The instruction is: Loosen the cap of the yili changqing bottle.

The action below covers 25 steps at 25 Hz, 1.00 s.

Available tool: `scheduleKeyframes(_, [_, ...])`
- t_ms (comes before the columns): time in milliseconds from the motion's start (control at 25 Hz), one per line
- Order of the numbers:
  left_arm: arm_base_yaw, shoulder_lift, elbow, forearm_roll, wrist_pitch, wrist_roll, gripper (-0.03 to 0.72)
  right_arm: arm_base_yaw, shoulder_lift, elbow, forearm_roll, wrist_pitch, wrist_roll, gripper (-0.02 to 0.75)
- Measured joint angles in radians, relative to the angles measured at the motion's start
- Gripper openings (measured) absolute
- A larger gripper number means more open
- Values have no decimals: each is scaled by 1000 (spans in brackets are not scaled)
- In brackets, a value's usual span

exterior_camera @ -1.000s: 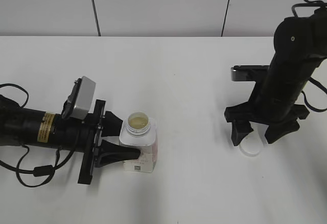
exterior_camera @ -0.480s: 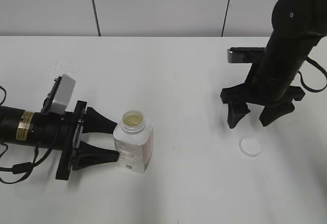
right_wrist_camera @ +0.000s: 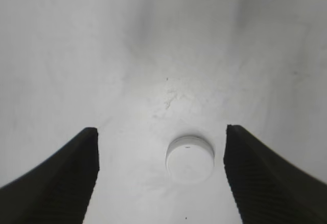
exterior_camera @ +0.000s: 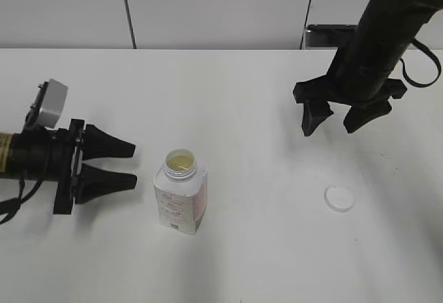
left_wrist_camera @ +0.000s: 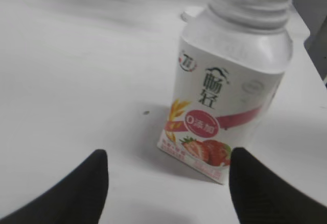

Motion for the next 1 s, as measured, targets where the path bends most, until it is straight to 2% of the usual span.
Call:
scheduleKeyframes(120, [13,-63,0,-65,47,-61,461,0,0,-43,-33,8,-1,595])
scheduleKeyframes(200, [14,-116,0,-142,158,-87,461,0,0,-75,-54,12,-1,595])
scheduleKeyframes(280, [14,-164,0,-242,280,-97,461,0,0,-108,-70,15,-1,595])
scheduleKeyframes(440, [14,-252,-3,-529,521,-103,460,0,0,-158,-78,26,-2,595])
scheduleKeyframes(520, [14,-284,-25,-628,639,-103,460,0,0,-176,-84,26,-2,595])
scheduleKeyframes(1000, [14,-388,-233,-898,1342,-135,461,0,0,-292,-188,122,-4,595])
